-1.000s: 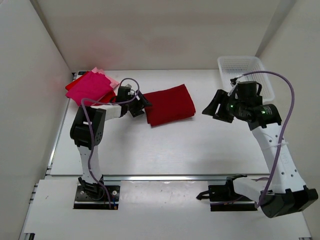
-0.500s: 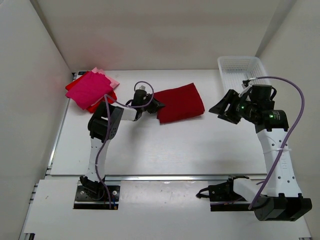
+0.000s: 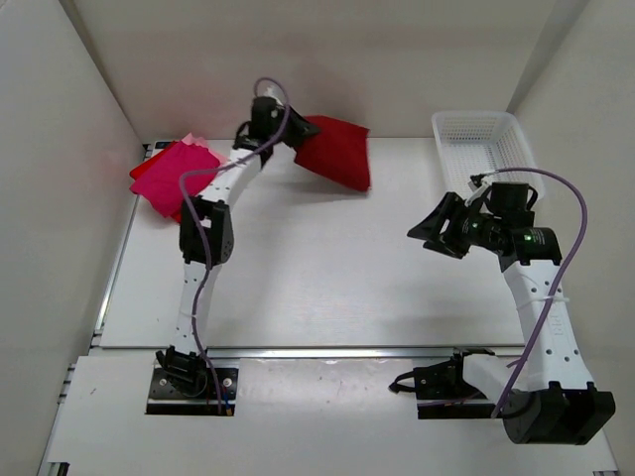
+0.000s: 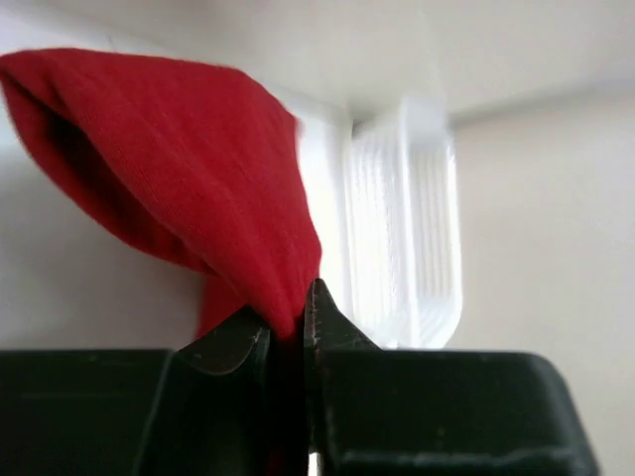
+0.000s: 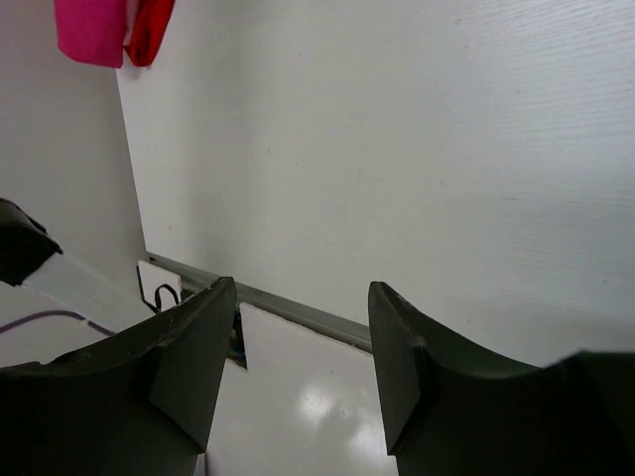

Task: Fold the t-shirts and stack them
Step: Place the square-folded T-shirt at the corner of the board.

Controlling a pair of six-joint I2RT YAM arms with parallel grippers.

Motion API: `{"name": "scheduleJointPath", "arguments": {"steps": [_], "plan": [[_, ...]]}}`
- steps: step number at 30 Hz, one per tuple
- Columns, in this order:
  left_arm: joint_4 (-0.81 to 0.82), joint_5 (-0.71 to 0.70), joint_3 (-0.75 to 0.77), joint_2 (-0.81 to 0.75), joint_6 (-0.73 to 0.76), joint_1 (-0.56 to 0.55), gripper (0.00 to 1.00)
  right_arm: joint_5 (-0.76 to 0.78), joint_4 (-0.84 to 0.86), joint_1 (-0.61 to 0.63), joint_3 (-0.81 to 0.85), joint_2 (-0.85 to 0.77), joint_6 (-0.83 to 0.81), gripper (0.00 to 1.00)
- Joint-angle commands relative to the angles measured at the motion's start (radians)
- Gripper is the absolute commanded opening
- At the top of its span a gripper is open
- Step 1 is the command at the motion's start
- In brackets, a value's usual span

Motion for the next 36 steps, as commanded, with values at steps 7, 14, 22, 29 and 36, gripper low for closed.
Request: {"name": "scheduleJointPath", "arguments": {"steps": [7, 14, 22, 29, 36], "plan": [[-0.249, 0.031, 0.027, -0.268, 0.1, 0.493, 0.0, -0.108, 0.095, 0.045, -0.174, -0.109, 0.022, 0.53], [-0.102, -0.083, -0.56, -0.571, 0.109, 0.723, 0.14, -0.132, 0.098, 0.054, -0.194, -0.126, 0.025, 0.53], [-0.088, -0.119, -0.681, -0.644, 0.028, 0.799, 0.48, -0.155, 0.138, 0.048, -0.191, -0.126, 0.042, 0.53], [-0.177, -0.194, -0.738, -0.715, 0.003, 0.8, 0.99, -0.161, 0.161, 0.048, -0.197, -0.127, 0.046, 0.54], [-0.272, -0.29, -0.803, -0.907, 0.106, 0.712, 0.99, -0.053, 0.095, 0.091, -0.208, -0.13, -0.019, 0.55]]}}
